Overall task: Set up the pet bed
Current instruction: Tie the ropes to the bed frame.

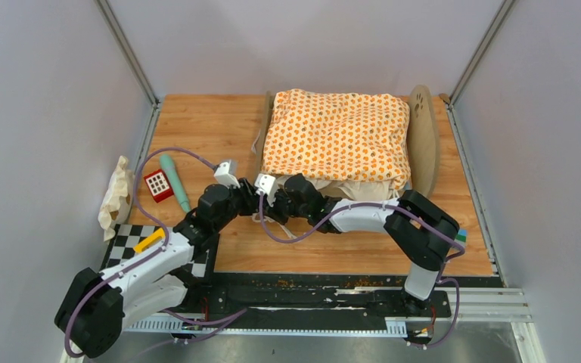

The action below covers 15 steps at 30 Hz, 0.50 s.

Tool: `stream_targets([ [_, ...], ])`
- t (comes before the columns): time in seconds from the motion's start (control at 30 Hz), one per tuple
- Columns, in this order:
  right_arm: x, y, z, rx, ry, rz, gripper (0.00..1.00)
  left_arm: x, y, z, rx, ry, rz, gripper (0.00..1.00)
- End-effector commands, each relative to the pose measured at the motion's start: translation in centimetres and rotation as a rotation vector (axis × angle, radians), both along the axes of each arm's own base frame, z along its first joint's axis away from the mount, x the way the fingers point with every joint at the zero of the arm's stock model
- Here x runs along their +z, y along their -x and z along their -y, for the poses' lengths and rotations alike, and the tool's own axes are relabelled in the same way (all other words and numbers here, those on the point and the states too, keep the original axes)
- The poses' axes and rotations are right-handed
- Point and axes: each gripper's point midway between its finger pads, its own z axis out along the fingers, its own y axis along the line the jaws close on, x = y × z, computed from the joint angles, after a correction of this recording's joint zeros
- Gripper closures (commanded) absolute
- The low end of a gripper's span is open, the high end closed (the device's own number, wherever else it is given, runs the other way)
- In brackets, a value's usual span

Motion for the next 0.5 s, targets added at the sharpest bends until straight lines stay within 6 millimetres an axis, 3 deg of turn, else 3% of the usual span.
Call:
stream_targets([
  [0.0, 2.5, -2.0, -1.8, -0.05, -0.101, 0.051, 1.0, 2.3, 0.3, 0.8, -0.039, 0.034, 0.035, 0.58],
  [0.1, 2.5, -2.4, -1.8, -0.065, -0.098, 0.057, 1.0, 2.5, 0.5, 0.7, -0.04, 0.034, 0.036, 0.56],
  [0.23, 2.5, -2.7, -1.7, -0.082, -0.091, 0.066, 1.0, 2.8, 0.2, -1.2, 0.049, -0.002, 0.039, 0.43],
  [0.37, 2.7, -3.0, -1.6, -0.095, -0.099, 0.075, 1.0, 1.6, 0.1, -4.2, 0.212, -0.033, -0.015, 0.25],
  [0.47, 2.9, -3.0, -1.9, -0.089, -0.104, 0.074, 1.0, 0.4, 0.4, -5.7, 0.299, -0.035, -0.062, 0.18],
])
